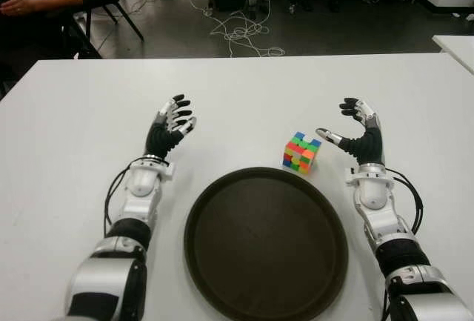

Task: Pick up the Rubik's Cube and put it in the plate

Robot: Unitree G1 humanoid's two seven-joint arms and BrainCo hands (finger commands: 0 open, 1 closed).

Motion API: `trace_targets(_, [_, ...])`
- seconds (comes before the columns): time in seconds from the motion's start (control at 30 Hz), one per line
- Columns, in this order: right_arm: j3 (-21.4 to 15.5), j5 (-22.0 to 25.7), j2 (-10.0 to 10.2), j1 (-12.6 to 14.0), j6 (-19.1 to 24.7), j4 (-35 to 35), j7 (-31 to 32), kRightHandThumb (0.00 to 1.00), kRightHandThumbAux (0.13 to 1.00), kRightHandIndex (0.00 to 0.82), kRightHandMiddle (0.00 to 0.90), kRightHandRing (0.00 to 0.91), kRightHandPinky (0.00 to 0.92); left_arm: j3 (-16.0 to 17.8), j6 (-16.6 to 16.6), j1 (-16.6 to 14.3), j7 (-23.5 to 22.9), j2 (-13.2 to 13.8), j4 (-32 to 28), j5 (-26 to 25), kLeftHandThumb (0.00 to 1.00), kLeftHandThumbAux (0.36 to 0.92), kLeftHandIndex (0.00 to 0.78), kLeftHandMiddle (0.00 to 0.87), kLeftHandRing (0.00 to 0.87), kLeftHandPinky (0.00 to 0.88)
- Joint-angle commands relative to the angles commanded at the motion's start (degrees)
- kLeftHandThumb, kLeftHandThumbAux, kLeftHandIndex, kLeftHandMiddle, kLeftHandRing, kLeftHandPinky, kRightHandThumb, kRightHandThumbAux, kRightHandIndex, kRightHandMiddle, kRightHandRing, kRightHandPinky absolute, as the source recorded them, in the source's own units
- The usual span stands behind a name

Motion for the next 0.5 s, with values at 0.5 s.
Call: trace_targets(0.5, [-2.6, 0.4, -3.8, -4.3, -2.4, 2.4, -1.4, 0.034, 0.84, 0.248, 0.316, 0.289, 0.244, 0.1, -0.1, 0.3, 0.2, 0.1, -0.2, -0.1, 0.231, 0.696, 0.149, 0.199, 0.209, 0.218])
